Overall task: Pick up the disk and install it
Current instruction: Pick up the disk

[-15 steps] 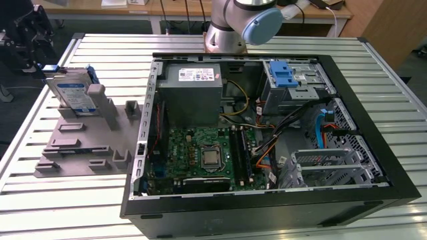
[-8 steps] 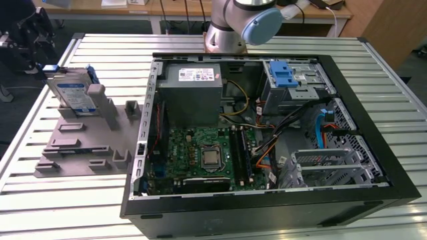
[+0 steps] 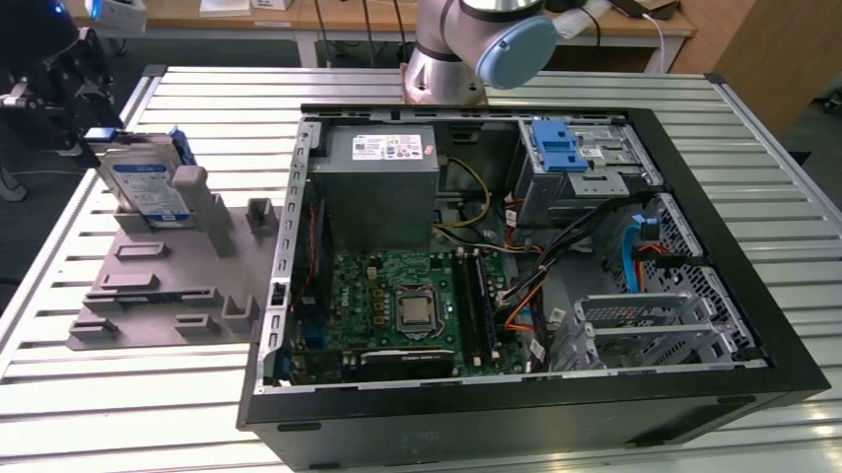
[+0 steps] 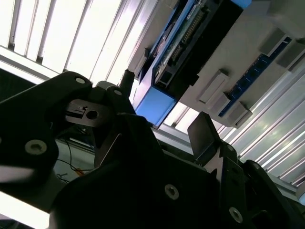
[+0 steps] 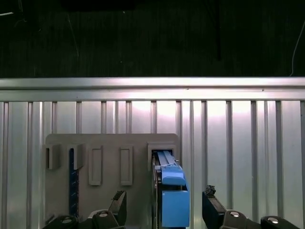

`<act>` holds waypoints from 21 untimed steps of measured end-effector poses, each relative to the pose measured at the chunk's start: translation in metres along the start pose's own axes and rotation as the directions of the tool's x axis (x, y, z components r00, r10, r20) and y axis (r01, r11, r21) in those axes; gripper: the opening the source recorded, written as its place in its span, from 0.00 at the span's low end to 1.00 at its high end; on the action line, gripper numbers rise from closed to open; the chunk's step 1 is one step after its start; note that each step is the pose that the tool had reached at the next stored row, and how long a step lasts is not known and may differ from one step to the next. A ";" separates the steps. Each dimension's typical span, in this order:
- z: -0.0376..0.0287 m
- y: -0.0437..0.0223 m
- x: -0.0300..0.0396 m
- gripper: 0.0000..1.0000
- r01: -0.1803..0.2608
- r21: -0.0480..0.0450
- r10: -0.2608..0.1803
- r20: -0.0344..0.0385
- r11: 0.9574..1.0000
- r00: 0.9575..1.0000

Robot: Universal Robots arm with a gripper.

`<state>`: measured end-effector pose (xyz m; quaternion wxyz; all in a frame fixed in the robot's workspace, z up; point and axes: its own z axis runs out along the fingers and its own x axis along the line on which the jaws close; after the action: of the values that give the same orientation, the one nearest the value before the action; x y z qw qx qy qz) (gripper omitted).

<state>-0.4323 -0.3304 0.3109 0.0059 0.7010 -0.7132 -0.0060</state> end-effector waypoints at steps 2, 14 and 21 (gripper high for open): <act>0.0021 0.0001 0.0000 0.71 0.000 0.000 0.000 0.000 1.000 1.000; 0.0047 0.0010 0.0000 0.56 0.000 0.001 0.000 0.000 1.000 1.000; 0.0094 0.0019 0.0000 0.47 0.000 0.000 0.000 0.000 1.000 1.000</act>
<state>-0.4344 -0.3304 0.3015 0.0057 0.7010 -0.7131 -0.0058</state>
